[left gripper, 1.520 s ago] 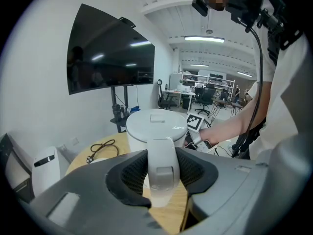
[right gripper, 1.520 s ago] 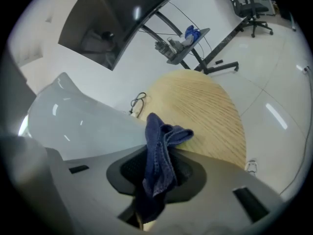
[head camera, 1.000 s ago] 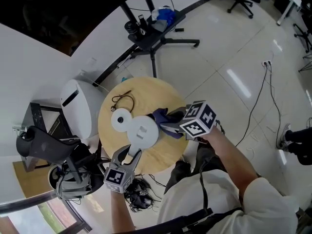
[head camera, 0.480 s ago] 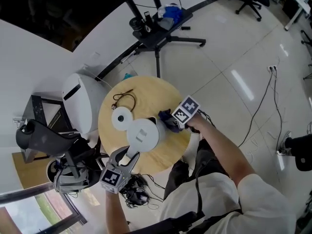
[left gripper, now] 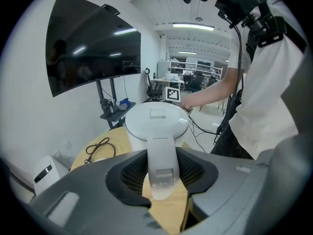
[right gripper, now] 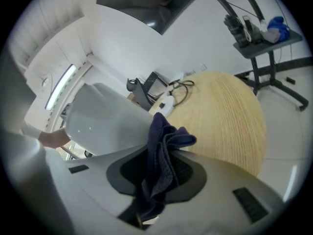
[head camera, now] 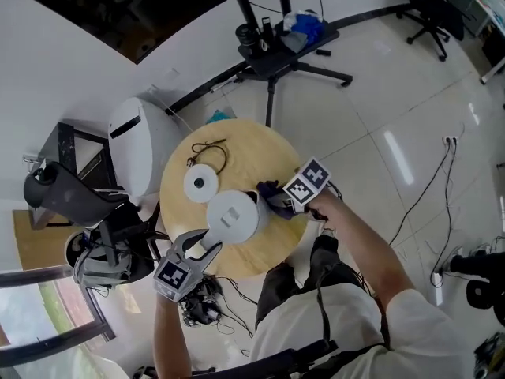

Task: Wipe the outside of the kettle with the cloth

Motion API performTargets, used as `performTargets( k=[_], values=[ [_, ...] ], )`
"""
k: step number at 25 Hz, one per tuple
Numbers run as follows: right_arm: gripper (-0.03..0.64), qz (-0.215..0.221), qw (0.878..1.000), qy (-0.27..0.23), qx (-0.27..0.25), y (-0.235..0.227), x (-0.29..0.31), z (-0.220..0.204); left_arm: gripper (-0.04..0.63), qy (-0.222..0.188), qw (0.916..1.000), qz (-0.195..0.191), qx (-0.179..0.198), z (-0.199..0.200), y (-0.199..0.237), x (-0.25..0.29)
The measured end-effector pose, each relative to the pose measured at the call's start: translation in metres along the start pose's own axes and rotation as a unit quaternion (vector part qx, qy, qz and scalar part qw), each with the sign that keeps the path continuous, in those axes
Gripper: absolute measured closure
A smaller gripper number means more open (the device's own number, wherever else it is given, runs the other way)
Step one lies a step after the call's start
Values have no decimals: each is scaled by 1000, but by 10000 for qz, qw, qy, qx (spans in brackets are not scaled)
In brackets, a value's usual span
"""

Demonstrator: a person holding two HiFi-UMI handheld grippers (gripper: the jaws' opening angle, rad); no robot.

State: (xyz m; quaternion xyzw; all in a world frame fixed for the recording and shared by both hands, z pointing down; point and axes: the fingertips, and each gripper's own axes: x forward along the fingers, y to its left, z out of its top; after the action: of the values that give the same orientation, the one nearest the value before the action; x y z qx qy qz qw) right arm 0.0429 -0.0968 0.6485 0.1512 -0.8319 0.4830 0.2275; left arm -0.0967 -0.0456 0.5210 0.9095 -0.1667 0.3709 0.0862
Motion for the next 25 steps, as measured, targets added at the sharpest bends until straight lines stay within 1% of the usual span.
performTargets(
  k=[3,6,9,12,15,16,17,18,20,21,23,25],
  values=[
    [522,360,9975,-307,-520,45,-33,28,423,27,10000,22,-29,-2,0,2],
    [522,588,9936,-475,-838,77,-59,47,423,28,10000,76,-53,-2,1,4],
    [522,565,9922,-515,-984,89,-75,56,425,-7,9999,119,-30,-3,4,7],
    [522,535,9913,-640,-1017,96,-84,62,425,-84,9999,112,-4,-5,6,9],
    [522,324,9920,-724,-980,95,-94,63,417,-267,9992,282,-73,-2,7,11],
    [522,185,9927,-753,-919,91,-99,62,399,-424,9982,378,-189,2,8,10],
    [522,32,9933,-774,-860,86,-103,60,312,-654,9962,452,-356,6,9,5],
    [522,-97,9936,-786,-811,82,-107,59,268,-935,9928,513,-550,12,9,-2],
    [522,-232,9938,-816,-718,78,-115,58,264,-1497,9814,727,-952,26,10,-25],
    [522,-265,9938,-828,-687,76,-118,59,264,-1746,9735,926,-1151,32,12,-37],
    [522,-261,9941,-782,-701,73,-119,64,270,-2166,9532,1408,-1569,44,13,-59],
    [522,-125,9946,-638,-814,72,-117,72,295,-2371,9340,1856,-1921,53,9,-70]
  ],
)
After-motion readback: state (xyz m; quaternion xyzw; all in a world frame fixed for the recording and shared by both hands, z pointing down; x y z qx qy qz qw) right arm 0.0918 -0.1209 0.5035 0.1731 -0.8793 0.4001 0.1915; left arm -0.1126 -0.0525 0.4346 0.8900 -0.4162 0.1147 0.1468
